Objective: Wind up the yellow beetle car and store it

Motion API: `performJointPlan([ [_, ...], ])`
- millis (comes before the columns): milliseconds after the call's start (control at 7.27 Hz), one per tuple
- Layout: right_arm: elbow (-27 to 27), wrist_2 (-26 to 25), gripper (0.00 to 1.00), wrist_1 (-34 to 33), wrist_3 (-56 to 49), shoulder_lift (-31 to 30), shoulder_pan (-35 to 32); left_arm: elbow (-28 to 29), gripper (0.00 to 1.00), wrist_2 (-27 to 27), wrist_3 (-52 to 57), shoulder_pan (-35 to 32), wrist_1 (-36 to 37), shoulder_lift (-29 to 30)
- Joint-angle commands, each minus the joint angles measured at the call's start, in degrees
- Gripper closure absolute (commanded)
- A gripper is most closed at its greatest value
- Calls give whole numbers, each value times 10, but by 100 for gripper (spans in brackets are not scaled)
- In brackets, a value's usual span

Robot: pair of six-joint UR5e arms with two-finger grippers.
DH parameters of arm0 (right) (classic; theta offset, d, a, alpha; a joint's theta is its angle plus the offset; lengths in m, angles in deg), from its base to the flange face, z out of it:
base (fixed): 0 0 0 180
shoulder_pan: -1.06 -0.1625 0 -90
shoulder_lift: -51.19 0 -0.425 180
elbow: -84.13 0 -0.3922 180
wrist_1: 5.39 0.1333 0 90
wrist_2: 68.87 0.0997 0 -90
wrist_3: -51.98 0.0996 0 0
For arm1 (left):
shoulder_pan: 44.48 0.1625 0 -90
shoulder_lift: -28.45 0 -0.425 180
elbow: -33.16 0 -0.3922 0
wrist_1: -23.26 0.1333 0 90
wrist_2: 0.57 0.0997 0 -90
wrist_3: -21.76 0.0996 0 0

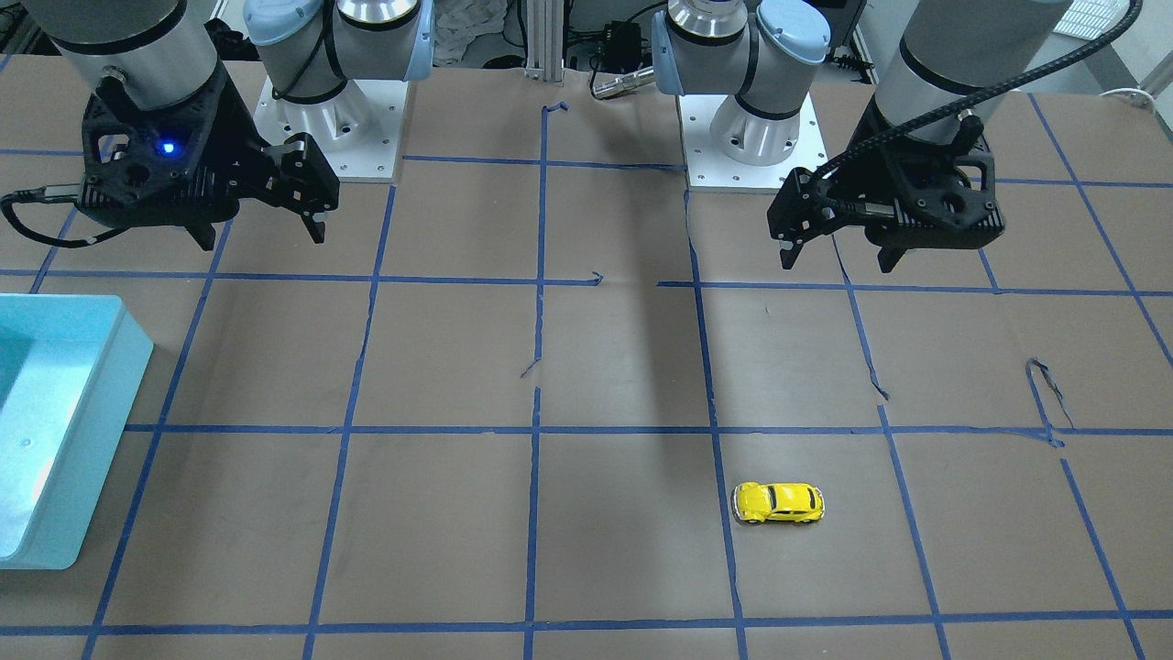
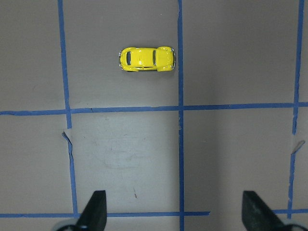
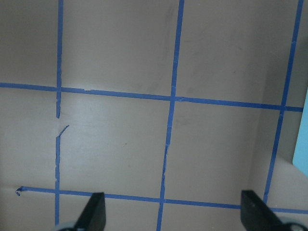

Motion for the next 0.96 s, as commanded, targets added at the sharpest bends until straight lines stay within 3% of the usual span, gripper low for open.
performJointPlan([
  [0, 0, -1, 0, 0, 0, 0, -1, 0, 0, -2, -5, 0, 4, 2],
  [825, 0, 0, 0, 0, 0, 0, -1, -2, 0, 1, 0, 0, 4, 0],
])
